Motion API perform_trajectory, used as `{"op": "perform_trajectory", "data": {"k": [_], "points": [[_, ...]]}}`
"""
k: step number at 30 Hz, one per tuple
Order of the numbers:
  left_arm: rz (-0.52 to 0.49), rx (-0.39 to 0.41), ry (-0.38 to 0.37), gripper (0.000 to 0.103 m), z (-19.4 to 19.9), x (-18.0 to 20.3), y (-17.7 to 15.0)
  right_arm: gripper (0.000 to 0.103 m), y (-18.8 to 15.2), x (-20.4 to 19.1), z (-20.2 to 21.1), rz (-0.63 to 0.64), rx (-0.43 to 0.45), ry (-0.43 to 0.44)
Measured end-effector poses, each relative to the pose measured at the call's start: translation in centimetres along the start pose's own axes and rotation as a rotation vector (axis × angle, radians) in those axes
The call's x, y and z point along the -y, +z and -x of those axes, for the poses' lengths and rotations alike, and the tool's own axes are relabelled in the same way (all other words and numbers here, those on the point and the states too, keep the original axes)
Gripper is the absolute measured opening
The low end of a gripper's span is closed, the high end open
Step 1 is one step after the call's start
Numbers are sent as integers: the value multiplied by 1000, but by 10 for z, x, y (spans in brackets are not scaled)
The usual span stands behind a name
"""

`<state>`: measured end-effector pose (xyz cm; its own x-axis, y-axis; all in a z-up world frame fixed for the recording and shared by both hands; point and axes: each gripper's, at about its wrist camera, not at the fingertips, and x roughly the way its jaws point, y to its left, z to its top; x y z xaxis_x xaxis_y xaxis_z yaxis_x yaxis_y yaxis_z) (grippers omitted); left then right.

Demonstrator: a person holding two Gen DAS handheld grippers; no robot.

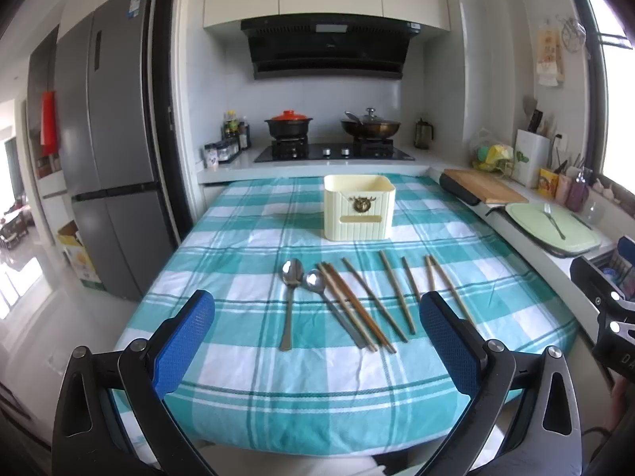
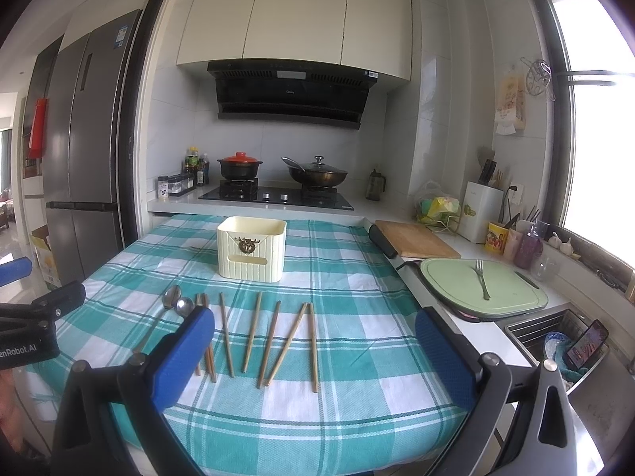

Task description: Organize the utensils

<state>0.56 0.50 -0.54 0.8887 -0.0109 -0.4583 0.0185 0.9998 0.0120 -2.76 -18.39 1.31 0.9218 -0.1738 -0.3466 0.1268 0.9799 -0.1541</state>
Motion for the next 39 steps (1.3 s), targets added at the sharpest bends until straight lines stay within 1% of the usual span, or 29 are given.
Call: {"op": "perform_trajectory", "data": {"k": [10,19,34,39], "points": [[3,7,-2,103,-1,0,-2,103,-5,0,-3,-2,-2,-1],[-15,14,-9,103,0,3,-1,103,-5,0,-5,-6,-5,-1],[-41,10,8,103,-1,10,0,103,-7,-1,-8,-12,-12,-3],[-26,4,9,103,-1,7,2,103,-8,-2,-10,-13,-16,-5]]}}
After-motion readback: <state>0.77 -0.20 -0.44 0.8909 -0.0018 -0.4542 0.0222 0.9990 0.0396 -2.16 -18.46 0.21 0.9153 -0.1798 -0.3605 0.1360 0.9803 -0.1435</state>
